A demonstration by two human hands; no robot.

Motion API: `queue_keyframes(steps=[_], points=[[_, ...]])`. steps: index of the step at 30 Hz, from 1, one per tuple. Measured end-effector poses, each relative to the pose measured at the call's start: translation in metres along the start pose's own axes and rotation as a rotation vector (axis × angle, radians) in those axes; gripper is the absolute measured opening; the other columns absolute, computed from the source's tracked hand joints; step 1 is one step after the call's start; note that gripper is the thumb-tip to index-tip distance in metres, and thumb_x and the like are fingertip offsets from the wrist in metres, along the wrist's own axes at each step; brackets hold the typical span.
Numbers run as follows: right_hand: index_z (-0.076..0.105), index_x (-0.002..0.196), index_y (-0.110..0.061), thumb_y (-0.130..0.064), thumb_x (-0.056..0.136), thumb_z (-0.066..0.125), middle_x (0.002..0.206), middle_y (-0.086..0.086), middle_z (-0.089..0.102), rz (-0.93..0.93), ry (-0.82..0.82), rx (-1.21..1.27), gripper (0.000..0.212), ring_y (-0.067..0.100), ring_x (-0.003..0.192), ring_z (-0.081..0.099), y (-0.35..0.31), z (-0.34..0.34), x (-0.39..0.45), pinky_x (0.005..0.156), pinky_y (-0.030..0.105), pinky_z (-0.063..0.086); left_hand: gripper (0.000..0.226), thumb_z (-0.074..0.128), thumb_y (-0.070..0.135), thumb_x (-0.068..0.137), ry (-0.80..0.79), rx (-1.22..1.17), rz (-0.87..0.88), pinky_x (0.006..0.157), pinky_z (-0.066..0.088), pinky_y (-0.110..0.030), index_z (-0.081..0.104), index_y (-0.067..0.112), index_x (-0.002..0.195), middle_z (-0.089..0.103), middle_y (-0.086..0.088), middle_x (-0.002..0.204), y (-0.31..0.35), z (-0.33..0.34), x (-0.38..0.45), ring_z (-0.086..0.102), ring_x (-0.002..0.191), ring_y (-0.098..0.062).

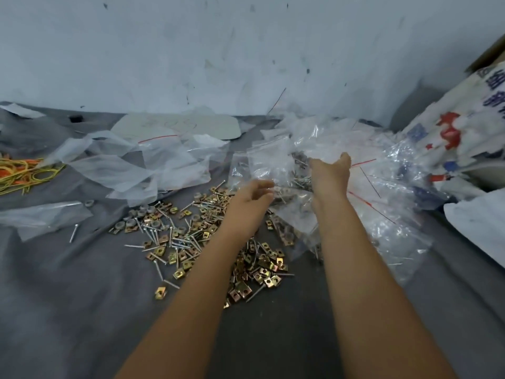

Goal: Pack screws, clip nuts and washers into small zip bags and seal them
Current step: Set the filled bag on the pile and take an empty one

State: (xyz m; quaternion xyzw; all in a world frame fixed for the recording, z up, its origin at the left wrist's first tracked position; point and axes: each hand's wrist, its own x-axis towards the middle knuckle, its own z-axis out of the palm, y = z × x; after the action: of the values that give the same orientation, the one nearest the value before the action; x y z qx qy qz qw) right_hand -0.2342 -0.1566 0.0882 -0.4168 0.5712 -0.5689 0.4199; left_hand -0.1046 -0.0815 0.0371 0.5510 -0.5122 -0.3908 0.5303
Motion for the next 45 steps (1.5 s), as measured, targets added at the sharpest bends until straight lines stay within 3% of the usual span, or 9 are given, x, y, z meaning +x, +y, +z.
queue_keyframes(steps=[6,14,20,22,27,32,36,40,45], points=[[0.051,0.129,-0.024,-0.007,0.087,0.051,0.121,-0.001,0.052,-0.167,-0.176,-0.081,0.045,0.018,0.102,0.059,0.034,0.044,-0.069,0.081,0.032,0.052,0.035,0.044,-0.002,0.094,0.101,0.034,0.043,0.086,0.049,-0.025,0.069,0.016,0.111,0.070,0.001,0.108,-0.013,-0.016,-0.017,0.064,0.101,-0.010],[0.065,0.118,-0.019,-0.013,0.093,0.051,0.126,0.006,0.057,-0.273,-0.534,-0.360,0.030,0.018,0.110,0.055,0.064,0.115,-0.102,0.093,0.032,0.048,0.033,0.046,0.006,0.093,0.482,0.140,-0.012,0.064,0.047,-0.017,0.071,0.026,0.100,0.070,0.008,0.090,-0.037,-0.092,-0.037,0.060,0.072,0.004],[0.047,0.138,-0.036,-0.007,0.090,0.046,0.139,0.001,0.043,-0.126,-0.606,-0.292,0.057,0.008,0.062,0.055,0.070,0.149,-0.091,0.043,0.015,0.043,0.033,0.045,0.006,0.094,0.697,-0.005,-0.079,0.039,0.033,-0.017,0.068,0.028,0.090,0.056,0.012,0.055,-0.054,-0.126,-0.035,0.040,0.037,0.000],[0.042,0.143,-0.032,-0.011,0.092,0.049,0.124,-0.004,0.051,-0.073,-0.623,-0.243,0.056,-0.006,0.070,0.060,0.068,0.156,-0.086,0.057,0.012,0.051,0.033,0.045,0.005,0.093,0.683,-0.011,-0.059,0.036,0.029,-0.015,0.068,0.027,0.088,0.053,0.015,0.047,-0.057,-0.126,-0.035,0.038,0.036,-0.001],[0.043,0.142,-0.007,-0.020,0.094,0.054,0.142,0.013,0.049,0.022,-0.619,-0.203,0.050,0.017,0.108,0.052,0.059,0.168,-0.086,0.104,0.048,0.044,0.031,0.045,0.007,0.093,0.635,0.040,-0.053,0.038,0.029,-0.016,0.070,0.026,0.091,0.051,0.016,0.045,-0.059,-0.129,-0.037,0.037,0.038,-0.001],[0.068,0.096,-0.021,-0.009,0.087,0.069,0.093,-0.007,0.068,-0.091,-0.299,0.255,0.015,-0.002,0.079,0.064,0.050,0.147,-0.095,0.067,0.013,0.050,0.022,0.057,0.026,0.094,0.732,0.045,0.238,0.076,0.045,-0.009,0.058,0.037,0.113,0.054,0.016,0.115,-0.049,-0.123,-0.043,0.055,0.098,0.009],[0.063,0.083,-0.017,0.005,0.087,0.062,0.087,0.004,0.062,0.013,-0.400,0.513,0.022,0.013,0.079,0.061,0.045,0.117,-0.100,0.073,0.024,0.051,0.073,0.064,0.043,0.084,0.597,-0.041,0.114,0.111,0.037,-0.036,0.029,0.032,0.147,0.023,0.010,0.152,-0.048,-0.120,-0.044,0.031,0.137,-0.004],[0.063,0.091,-0.012,0.007,0.094,0.049,0.080,0.002,0.064,0.064,-0.555,0.713,0.023,0.012,0.072,0.064,0.046,0.096,-0.105,0.068,0.026,0.054,0.081,0.072,0.034,0.086,0.411,-0.066,0.049,0.092,0.041,-0.017,0.023,0.032,0.151,0.035,0.011,0.146,-0.046,-0.121,-0.045,0.044,0.122,0.005],[0.064,0.111,-0.014,0.003,0.095,0.053,0.098,0.004,0.061,0.068,-0.504,0.688,0.026,0.013,0.089,0.067,0.049,0.087,-0.106,0.082,0.028,0.057,0.012,0.061,0.008,0.094,0.272,-0.213,0.079,0.068,0.056,-0.025,0.072,0.012,0.096,0.075,-0.001,0.084,-0.047,-0.125,-0.044,0.070,0.072,-0.013]])
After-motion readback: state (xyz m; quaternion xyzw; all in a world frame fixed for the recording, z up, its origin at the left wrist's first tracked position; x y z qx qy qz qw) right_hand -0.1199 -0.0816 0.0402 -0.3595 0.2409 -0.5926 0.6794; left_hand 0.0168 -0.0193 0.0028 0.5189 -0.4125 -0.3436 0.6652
